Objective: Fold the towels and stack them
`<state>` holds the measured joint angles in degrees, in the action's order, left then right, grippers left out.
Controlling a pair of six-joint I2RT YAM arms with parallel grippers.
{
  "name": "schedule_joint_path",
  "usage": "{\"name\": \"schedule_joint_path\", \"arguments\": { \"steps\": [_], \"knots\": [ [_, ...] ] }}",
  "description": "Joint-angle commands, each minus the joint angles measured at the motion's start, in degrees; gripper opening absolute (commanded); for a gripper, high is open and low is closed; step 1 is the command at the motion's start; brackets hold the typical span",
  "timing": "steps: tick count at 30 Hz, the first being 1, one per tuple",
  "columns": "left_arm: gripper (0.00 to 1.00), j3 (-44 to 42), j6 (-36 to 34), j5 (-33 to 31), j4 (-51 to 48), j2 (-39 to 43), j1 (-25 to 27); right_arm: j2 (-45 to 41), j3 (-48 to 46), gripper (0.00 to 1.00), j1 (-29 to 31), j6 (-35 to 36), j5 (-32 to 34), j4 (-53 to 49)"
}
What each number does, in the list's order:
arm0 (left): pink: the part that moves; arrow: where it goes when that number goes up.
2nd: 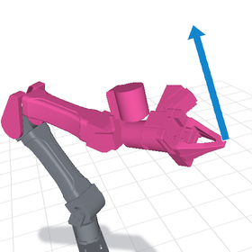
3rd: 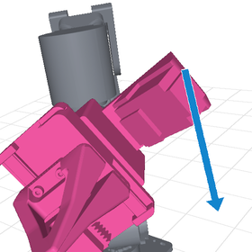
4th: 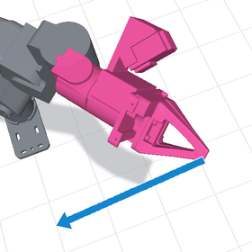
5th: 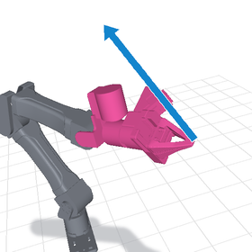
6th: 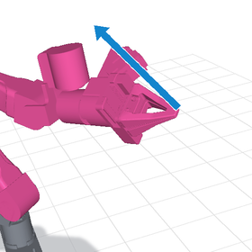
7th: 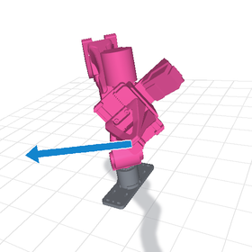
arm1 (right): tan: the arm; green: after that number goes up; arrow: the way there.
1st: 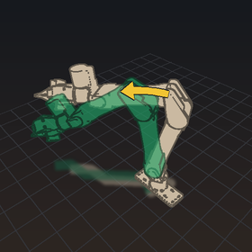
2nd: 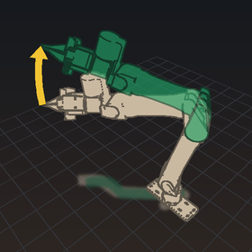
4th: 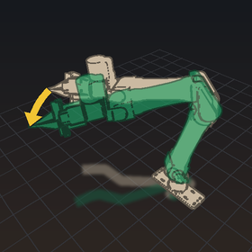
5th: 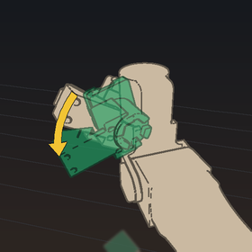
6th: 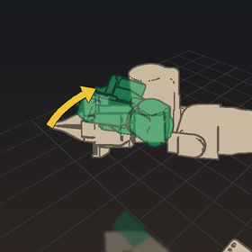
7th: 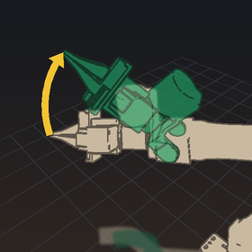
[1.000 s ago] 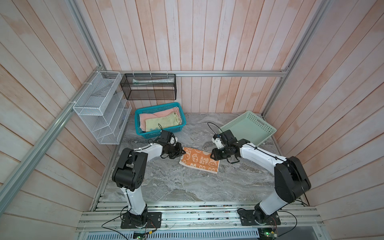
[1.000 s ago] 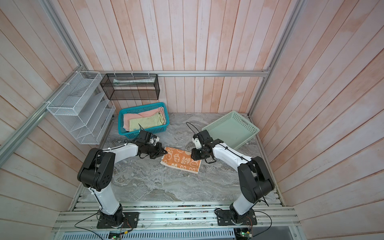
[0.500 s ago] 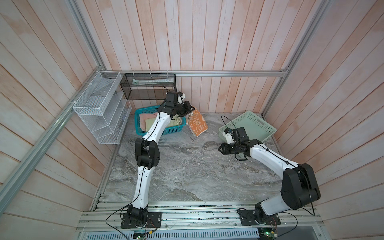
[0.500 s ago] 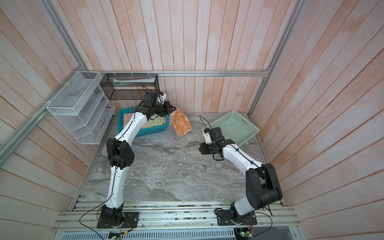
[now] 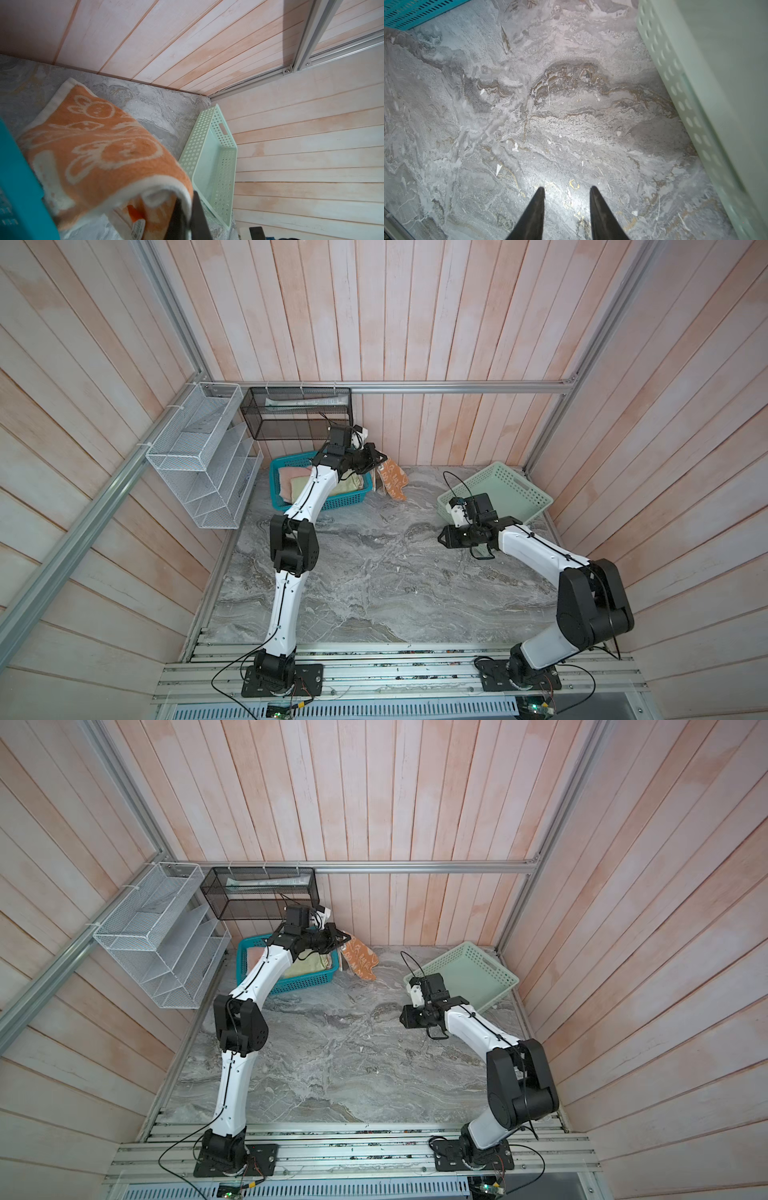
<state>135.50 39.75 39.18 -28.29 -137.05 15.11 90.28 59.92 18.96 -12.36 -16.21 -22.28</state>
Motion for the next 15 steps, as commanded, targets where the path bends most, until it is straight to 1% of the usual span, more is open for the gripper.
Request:
{"name": "schedule_joint_path", "arguments": {
  "steps": [1,5,8,12,15],
  "knots": [
    [0.00,-3.23,-0.20,-0.58,0.32,6.27,1.10,-0.71,1.31,0.38,-0.33,-0.50,-0.95,0.35],
    [0.00,-12.82,-0.18,-2.03,1.97,13.08,4.50,-3.46,0.26,0.37,-0.33,-1.40,-0.84,0.92],
    [0.00,-22.02,0.61,-3.53,3.94,19.31,7.40,-7.00,-1.01,0.38,-0.33,-2.08,-0.64,0.90],
    [0.00,-33.75,2.51,-7.06,5.44,29.28,11.77,-14.02,-3.64,0.37,-0.25,-3.32,-0.01,0.34],
    [0.00,-41.98,4.85,-11.32,5.57,37.47,15.82,-20.19,-6.36,0.38,-0.32,-4.30,0.21,-0.80]
  ]
}}
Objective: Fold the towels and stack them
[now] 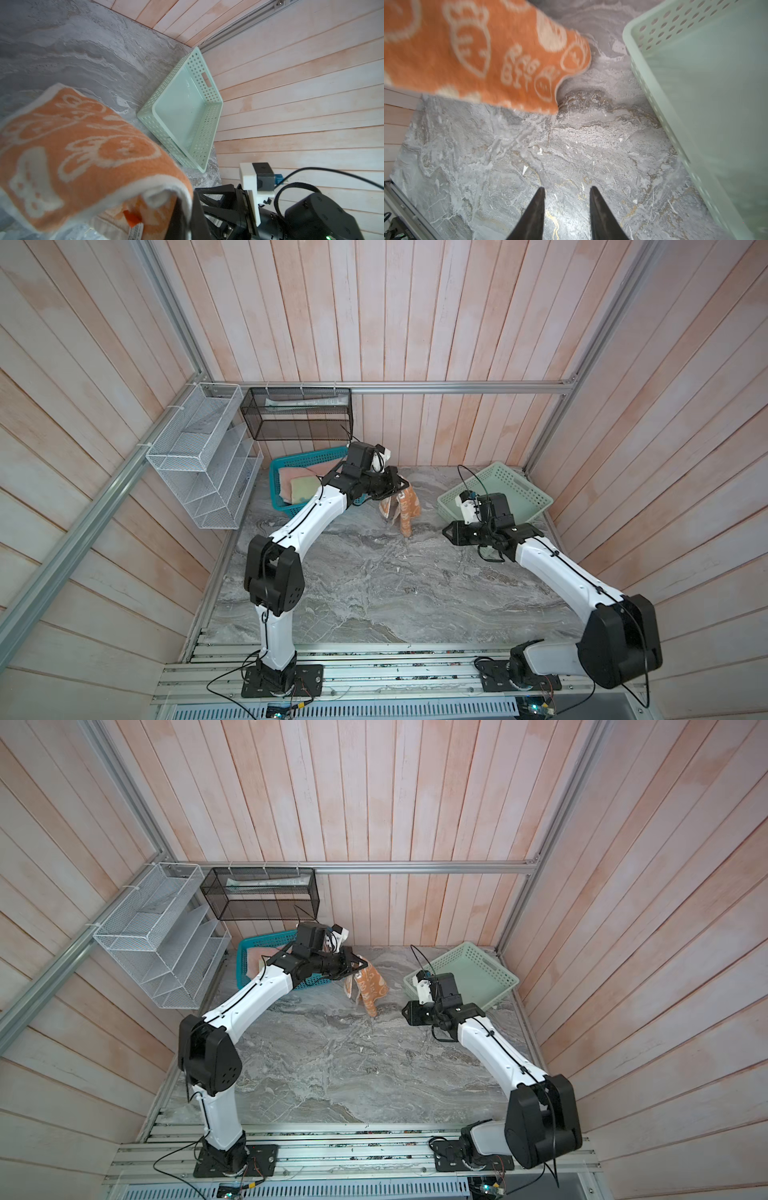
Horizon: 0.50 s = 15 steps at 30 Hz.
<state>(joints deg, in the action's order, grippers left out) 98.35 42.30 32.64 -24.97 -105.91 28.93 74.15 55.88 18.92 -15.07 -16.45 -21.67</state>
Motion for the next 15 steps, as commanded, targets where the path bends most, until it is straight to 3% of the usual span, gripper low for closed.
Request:
{"name": "schedule_joint_path", "arguments": {
  "steps": [1,7,12,13,15],
  "knots": [
    [0.00,-7.44,3.23,-5.84,2.46,8.51,3.12,-6.06,-3.32,0.38,-0.20,-2.02,0.75,-1.57],
    [0.00,-30.62,13.24,-9.49,8.98,23.50,4.58,-15.23,-9.78,0.38,-0.20,-3.58,2.34,-1.27],
    [0.01,-48.62,15.58,-7.58,18.66,26.74,-1.06,-9.58,-9.80,0.39,-0.25,-4.18,-0.78,-1.20],
    [0.08,-51.09,14.99,-7.68,19.87,26.59,-2.41,-7.51,-9.21,0.39,-0.19,-4.26,-1.98,-1.26],
    [0.32,-54.44,11.76,-8.63,19.17,25.58,-5.55,-3.29,-7.74,0.39,0.13,-4.33,-4.47,-1.88]
  ]
}}
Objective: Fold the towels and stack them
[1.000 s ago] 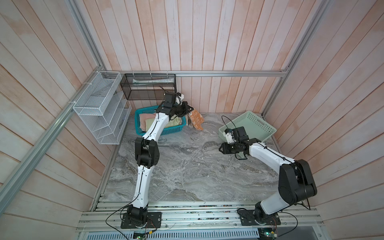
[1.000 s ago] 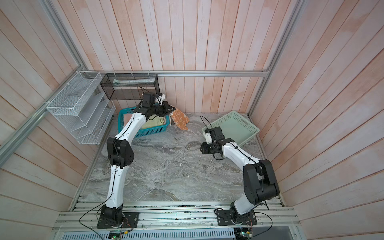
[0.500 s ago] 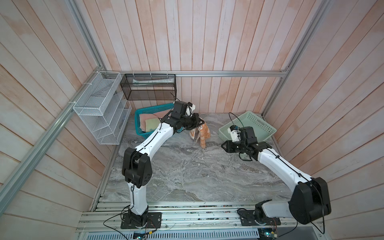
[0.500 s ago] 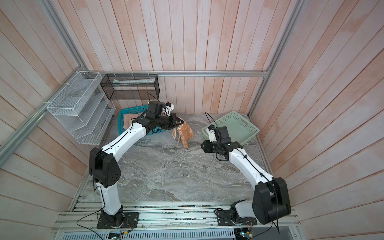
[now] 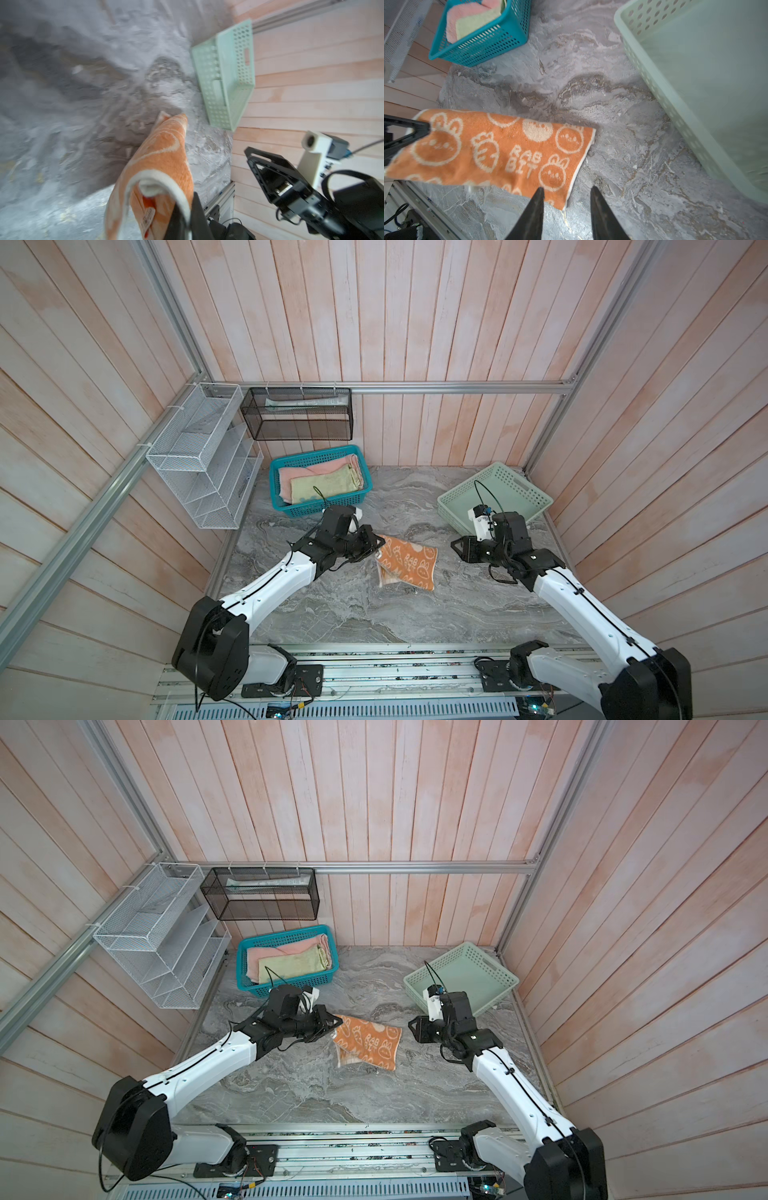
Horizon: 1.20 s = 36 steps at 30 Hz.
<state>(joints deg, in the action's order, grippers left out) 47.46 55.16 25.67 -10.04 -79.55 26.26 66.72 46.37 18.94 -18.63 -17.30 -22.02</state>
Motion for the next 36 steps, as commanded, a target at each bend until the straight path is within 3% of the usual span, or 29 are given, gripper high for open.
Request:
{"name": "schedule_joint_path", "arguments": {
  "steps": [1,4,9,15,20,25,31,36],
  "knots": [
    [0.36,-4.08,-2.88,-1.77,3.11,-1.32,-4.00,5.51,2.31,0.40,0.46,-0.94,-4.02,-1.71],
    [0.44,-3.89,-8.58,-3.32,-2.17,-1.72,-6.08,8.38,2.96,0.42,2.24,-1.81,-3.43,-2.41],
    [0.47,-4.25,-15.17,-6.77,-7.12,0.63,-7.07,9.96,1.00,0.45,4.03,-5.34,-2.74,-1.47],
    [0.49,-8.25,-19.79,0.79,-3.46,2.31,-10.02,13.20,-1.81,0.48,7.88,-9.89,-3.38,1.83],
    [0.49,-9.59,-21.03,9.36,2.28,-3.12,-11.55,18.79,-0.39,0.48,9.20,-11.52,-4.83,3.57],
    [0.51,-9.97,-21.21,10.81,2.70,-7.25,-11.54,23.28,1.01,0.49,11.17,-11.97,-3.94,2.44],
    [0.52,-13.56,-19.81,11.84,4.37,-6.89,-11.58,22.86,0.44,0.48,13.44,-13.95,-3.79,1.72],
    [0.52,-14.24,-19.51,12.10,3.14,-5.61,-11.51,21.86,2.17,0.36,13.67,-13.78,-1.95,-0.56]
  ]
}}
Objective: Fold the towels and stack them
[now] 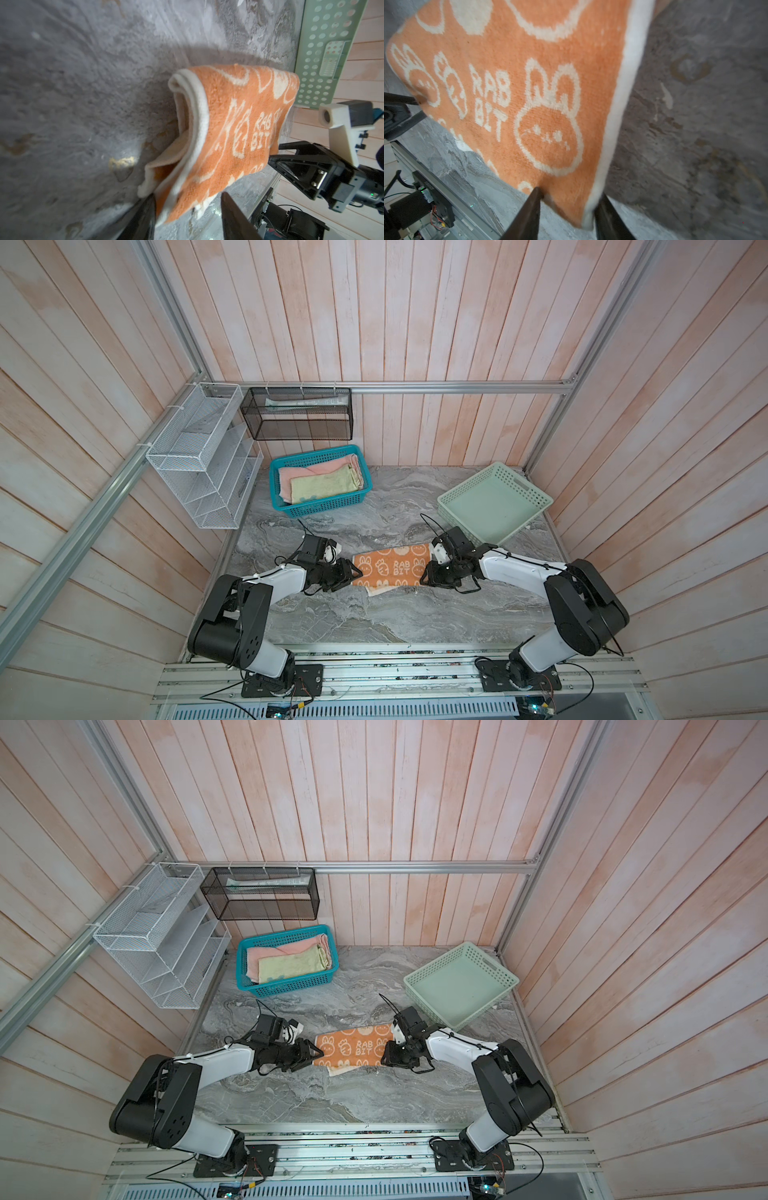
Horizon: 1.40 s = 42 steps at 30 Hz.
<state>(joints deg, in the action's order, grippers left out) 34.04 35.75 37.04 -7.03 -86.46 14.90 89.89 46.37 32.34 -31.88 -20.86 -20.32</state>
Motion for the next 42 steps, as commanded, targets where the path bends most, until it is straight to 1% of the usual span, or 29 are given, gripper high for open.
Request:
{"name": "schedule_joint_path", "arguments": {
  "steps": [1,4,6,7,9,10,12,13,16,17,18,19,22,23,25,26,27,28,30,31,32,36,39,42],
  "knots": [
    [0.53,-0.93,-0.25,0.23,-0.19,1.54,-0.21,-1.38,2.56,0.32,0.26,-0.26,2.14,-2.72],
    [0.53,-1.00,-0.52,0.02,0.17,1.51,-0.15,-0.95,3.90,0.25,0.21,1.04,3.48,-3.77],
    [0.53,-0.75,0.01,0.94,0.66,0.97,-0.19,-0.08,5.12,0.24,0.27,1.85,4.09,-5.21],
    [0.53,-0.86,0.55,1.18,0.91,0.92,-0.20,0.31,5.51,0.26,0.26,2.13,4.33,-5.93],
    [0.53,-1.11,1.16,0.98,0.85,1.24,-0.15,0.74,6.45,0.38,0.24,2.64,5.57,-7.47],
    [0.53,-1.24,1.25,0.73,0.68,1.42,-0.18,0.73,6.62,0.40,0.32,2.83,6.03,-7.86],
    [0.52,-1.69,1.08,0.32,0.59,1.94,-0.21,0.55,6.64,0.41,0.26,3.29,6.48,-7.95],
    [0.50,-1.99,1.16,0.39,0.89,2.02,-0.20,0.55,6.44,0.38,0.26,3.46,6.18,-7.47],
    [0.41,-2.51,1.92,2.00,2.81,1.58,-0.17,0.76,6.08,0.24,0.36,3.92,3.99,-5.60],
    [0.40,-2.63,2.33,2.48,3.38,1.41,-0.14,0.90,6.04,0.21,0.36,3.86,3.48,-5.31],
    [0.40,-2.74,2.61,2.68,3.88,1.37,-0.11,1.09,6.09,0.21,0.36,3.75,3.30,-5.22],
    [0.40,-2.96,2.73,2.78,4.15,1.36,-0.11,1.19,6.00,0.22,0.44,3.64,3.28,-5.10],
    [0.41,-3.26,3.19,2.77,4.97,1.34,0.14,1.52,5.33,0.38,0.44,3.74,3.66,-5.28],
    [0.41,-3.29,3.27,2.85,5.16,1.20,0.42,1.71,4.93,0.40,0.44,3.75,3.89,-5.35],
    [0.40,-3.46,3.45,3.03,5.59,0.71,0.91,2.01,4.55,0.41,0.38,4.08,4.08,-5.52],
    [0.38,-3.59,3.54,3.29,5.95,0.60,1.24,2.09,4.25,0.39,0.38,4.18,4.08,-5.42],
    [0.32,-3.63,3.71,3.39,6.19,0.43,1.53,1.97,4.18,0.34,0.51,4.28,4.14,-5.28],
    [0.25,-3.71,3.95,3.42,6.23,0.44,1.72,1.70,4.21,0.27,0.49,4.49,4.16,-5.24],
    [0.06,-3.54,4.49,3.44,6.01,1.52,1.85,0.56,4.78,0.09,0.52,5.19,4.72,-5.76],
    [0.00,-3.23,4.68,3.10,5.17,2.55,1.89,-0.31,5.29,0.02,0.53,5.75,5.37,-6.35],
    [0.00,-2.44,4.68,2.24,3.19,3.99,1.87,-1.51,6.00,0.00,0.49,6.26,6.64,-7.55],
    [0.00,3.71,2.49,0.71,-7.13,10.82,1.88,-7.68,10.60,0.00,0.46,8.19,10.94,-14.99],
    [0.00,9.74,0.39,0.28,-17.21,15.59,1.96,-13.43,14.11,0.00,0.50,7.70,12.56,-21.22],
    [0.00,16.10,-0.72,-0.62,-26.68,20.91,2.31,-20.21,16.48,0.00,0.72,5.87,12.62,-26.50]
  ]
}}
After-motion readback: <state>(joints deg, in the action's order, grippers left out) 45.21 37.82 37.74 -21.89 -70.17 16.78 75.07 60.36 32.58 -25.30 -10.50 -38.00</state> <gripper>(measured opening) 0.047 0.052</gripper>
